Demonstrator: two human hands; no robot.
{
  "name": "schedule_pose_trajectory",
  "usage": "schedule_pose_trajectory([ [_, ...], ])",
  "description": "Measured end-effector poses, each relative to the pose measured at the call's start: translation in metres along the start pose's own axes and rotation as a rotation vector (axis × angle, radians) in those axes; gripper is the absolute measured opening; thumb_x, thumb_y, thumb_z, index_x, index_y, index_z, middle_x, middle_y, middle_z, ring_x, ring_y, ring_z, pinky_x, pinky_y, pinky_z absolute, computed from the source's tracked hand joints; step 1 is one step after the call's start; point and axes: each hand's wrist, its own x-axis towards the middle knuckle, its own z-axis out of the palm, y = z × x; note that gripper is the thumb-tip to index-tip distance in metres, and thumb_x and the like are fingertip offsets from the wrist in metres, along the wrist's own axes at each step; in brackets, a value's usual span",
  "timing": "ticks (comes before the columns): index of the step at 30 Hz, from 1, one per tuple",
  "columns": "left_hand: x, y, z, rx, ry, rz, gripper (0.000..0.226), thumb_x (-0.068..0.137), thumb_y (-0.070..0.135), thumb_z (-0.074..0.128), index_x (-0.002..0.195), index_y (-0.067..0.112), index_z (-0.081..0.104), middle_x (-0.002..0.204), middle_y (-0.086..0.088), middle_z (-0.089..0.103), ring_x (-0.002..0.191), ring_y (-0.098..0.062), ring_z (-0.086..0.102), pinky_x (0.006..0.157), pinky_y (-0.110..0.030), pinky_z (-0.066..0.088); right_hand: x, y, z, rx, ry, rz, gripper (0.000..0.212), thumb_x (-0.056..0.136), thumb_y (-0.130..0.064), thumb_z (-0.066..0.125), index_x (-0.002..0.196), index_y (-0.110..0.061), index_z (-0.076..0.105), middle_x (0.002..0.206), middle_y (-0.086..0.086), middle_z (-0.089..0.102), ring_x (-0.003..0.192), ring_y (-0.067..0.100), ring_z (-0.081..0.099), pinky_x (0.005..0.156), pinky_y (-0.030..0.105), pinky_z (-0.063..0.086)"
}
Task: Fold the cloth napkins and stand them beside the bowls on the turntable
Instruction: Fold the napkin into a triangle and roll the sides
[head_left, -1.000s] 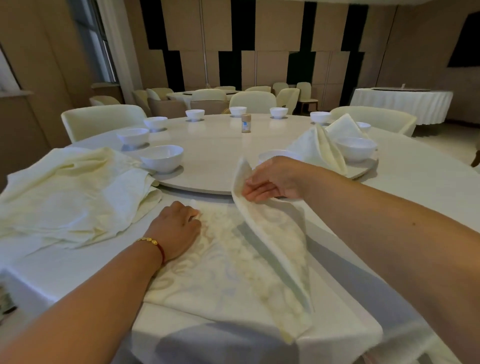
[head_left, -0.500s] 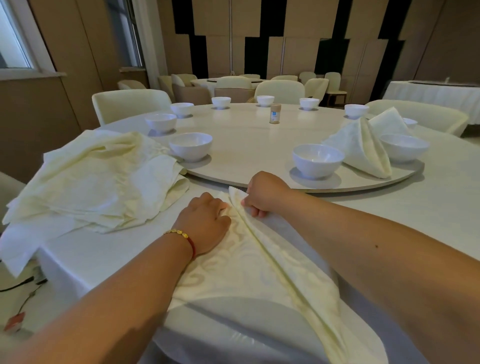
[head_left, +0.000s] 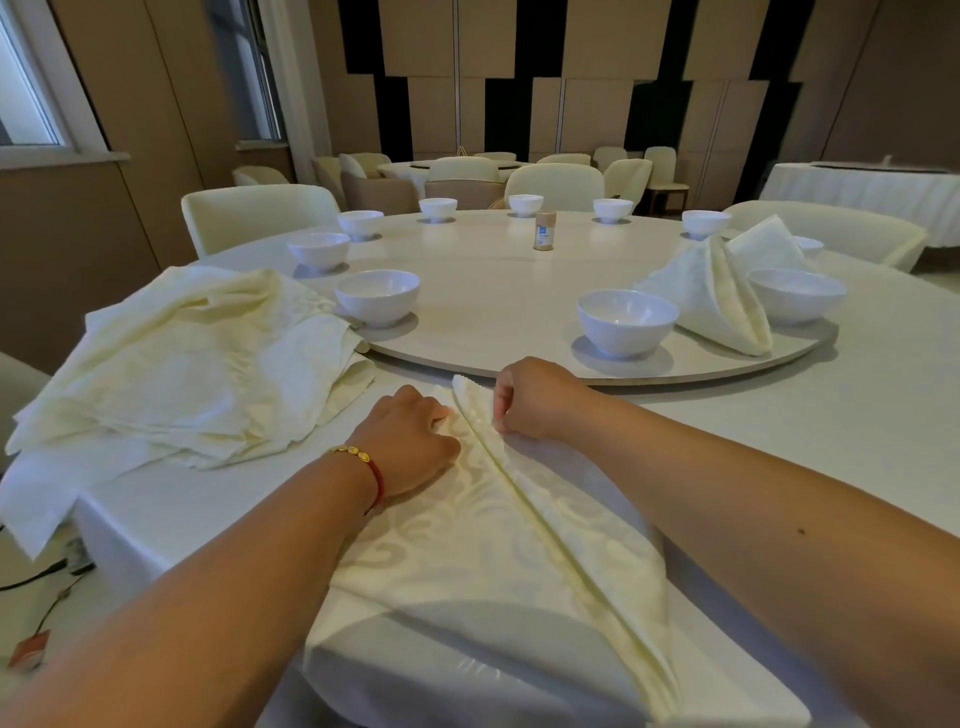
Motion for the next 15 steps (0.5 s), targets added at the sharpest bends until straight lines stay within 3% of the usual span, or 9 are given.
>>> schedule_pose_trajectory([
  [2, 0.001, 0.003, -0.008, 0.015, -0.054, -0.034, 0.035, 0.082, 0.026, 0.059, 0.116, 0.018, 0.057, 0.12, -0.002, 0.044, 0.116, -0.022, 0.043, 0.095, -0.036, 0.042, 0.001, 0.0, -0.001, -0.116, 0.002, 0.042, 0.023, 0.081, -0.029, 0.071, 0.094, -0.012, 0.064, 0.094, 0.004, 0.067, 0.089, 0.024, 0.063, 0.076, 0.034, 0.054],
  [4, 0.0, 0.008, -0.019, 0.094, -0.113, -0.112, 0.052, 0.082, 0.03, 0.062, 0.133, 0.026, 0.05, 0.132, -0.005, 0.042, 0.122, -0.026, 0.043, 0.093, -0.036, 0.046, -0.002, 0.0, -0.005, -0.23, 0.048, 0.077, 0.037, 0.078, -0.045, 0.073, 0.087, -0.014, 0.055, 0.087, 0.0, 0.059, 0.085, 0.023, 0.059, 0.065, 0.03, 0.046],
  [6, -0.004, 0.011, -0.029, 0.179, -0.15, -0.234, 0.064, 0.082, 0.047, 0.065, 0.137, 0.023, 0.043, 0.132, -0.009, 0.046, 0.116, -0.026, 0.05, 0.077, -0.031, 0.049, -0.006, 0.0, -0.008, -0.315, 0.081, 0.105, 0.046, 0.077, -0.054, 0.071, 0.089, -0.017, 0.047, 0.088, -0.001, 0.051, 0.086, 0.022, 0.051, 0.068, 0.031, 0.039],
  [9, -0.003, 0.015, -0.034, 0.185, -0.18, -0.315, 0.049, 0.08, 0.056, 0.066, 0.09, 0.008, 0.058, 0.086, -0.006, 0.06, 0.071, -0.018, 0.057, 0.059, -0.024, 0.044, -0.008, 0.001, -0.01, -0.315, 0.025, 0.134, 0.047, 0.079, -0.058, 0.067, 0.092, -0.017, 0.048, 0.088, -0.001, 0.053, 0.088, 0.022, 0.053, 0.074, 0.031, 0.041],
  [11, -0.002, 0.02, -0.034, 0.213, -0.176, -0.321, 0.048, 0.081, 0.056, 0.065, 0.082, 0.008, 0.056, 0.073, -0.004, 0.056, 0.06, -0.015, 0.052, 0.057, -0.024, 0.042, -0.009, 0.001, -0.011, -0.274, -0.031, 0.139, 0.046, 0.081, -0.056, 0.066, 0.094, -0.015, 0.053, 0.092, 0.001, 0.058, 0.093, 0.024, 0.059, 0.079, 0.032, 0.047],
  [13, -0.005, 0.024, -0.034, 0.24, -0.174, -0.322, 0.051, 0.083, 0.057, 0.062, 0.097, 0.007, 0.058, 0.081, -0.004, 0.058, 0.07, -0.016, 0.057, 0.066, -0.025, 0.045, -0.011, 0.001, -0.014, -0.22, -0.069, 0.125, 0.047, 0.084, -0.051, 0.066, 0.105, -0.011, 0.057, 0.099, 0.005, 0.061, 0.098, 0.025, 0.061, 0.083, 0.031, 0.047],
  [15, -0.008, 0.027, -0.036, 0.266, -0.18, -0.326, 0.058, 0.086, 0.058, 0.057, 0.114, 0.006, 0.057, 0.096, -0.005, 0.058, 0.093, -0.02, 0.061, 0.08, -0.028, 0.046, -0.012, 0.0, -0.017, -0.167, -0.103, 0.128, 0.052, 0.086, -0.047, 0.066, 0.116, -0.006, 0.057, 0.108, 0.007, 0.062, 0.102, 0.025, 0.06, 0.081, 0.029, 0.042],
])
